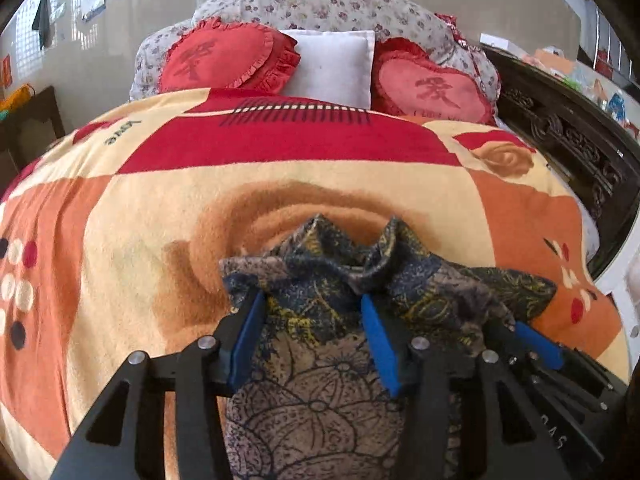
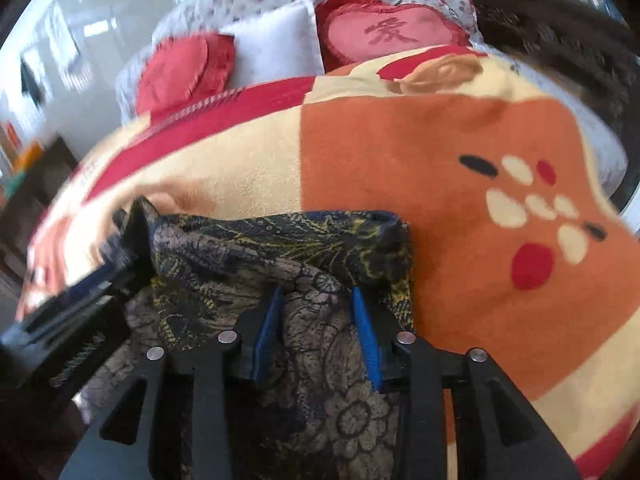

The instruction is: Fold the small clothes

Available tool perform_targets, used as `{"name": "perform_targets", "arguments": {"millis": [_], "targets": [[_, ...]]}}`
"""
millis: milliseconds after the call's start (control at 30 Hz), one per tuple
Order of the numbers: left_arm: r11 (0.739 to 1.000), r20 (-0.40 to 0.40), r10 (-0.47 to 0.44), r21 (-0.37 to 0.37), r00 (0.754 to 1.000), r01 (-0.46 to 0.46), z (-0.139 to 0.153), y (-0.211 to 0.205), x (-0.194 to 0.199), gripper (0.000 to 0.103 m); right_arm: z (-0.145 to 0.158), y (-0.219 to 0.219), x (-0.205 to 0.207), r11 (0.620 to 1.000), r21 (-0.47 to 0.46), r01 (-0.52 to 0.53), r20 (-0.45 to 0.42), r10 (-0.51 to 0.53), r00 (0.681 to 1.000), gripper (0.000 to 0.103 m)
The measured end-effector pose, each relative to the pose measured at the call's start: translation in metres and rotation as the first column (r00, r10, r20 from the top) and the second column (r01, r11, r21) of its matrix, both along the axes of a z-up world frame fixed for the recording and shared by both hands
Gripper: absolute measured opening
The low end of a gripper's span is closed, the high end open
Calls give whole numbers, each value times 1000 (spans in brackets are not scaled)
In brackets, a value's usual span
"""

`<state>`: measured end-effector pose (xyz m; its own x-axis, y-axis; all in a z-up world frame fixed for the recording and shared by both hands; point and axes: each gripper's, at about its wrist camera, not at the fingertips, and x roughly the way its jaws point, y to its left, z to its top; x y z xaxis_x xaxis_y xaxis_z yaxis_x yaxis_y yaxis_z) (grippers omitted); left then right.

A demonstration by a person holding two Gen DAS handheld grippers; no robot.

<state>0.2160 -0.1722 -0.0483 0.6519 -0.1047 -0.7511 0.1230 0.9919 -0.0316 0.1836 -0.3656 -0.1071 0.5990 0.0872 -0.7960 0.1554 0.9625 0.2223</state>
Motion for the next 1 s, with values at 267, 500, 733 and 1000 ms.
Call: {"name": "perform_targets", "arguments": {"millis": [267, 500, 733, 1000], "targets": [[969, -30, -138, -211, 990, 129, 36, 73, -24, 83, 16, -16, -7, 985, 169, -30, -13, 33, 999, 22], [821, -218, -274, -560, 937, 110, -26, 124, -47, 85, 39, -73, -110, 989, 148, 10, 64, -20, 998, 27], [680, -235, -428, -720, 873, 140, -29, 90, -40, 89, 15, -83, -155, 969, 246, -21, 86, 0, 996, 27], [691, -238, -344, -719, 908, 73, -33, 102, -31, 74, -11, -78, -129, 843, 532, -79, 99, 31, 995, 48]]}}
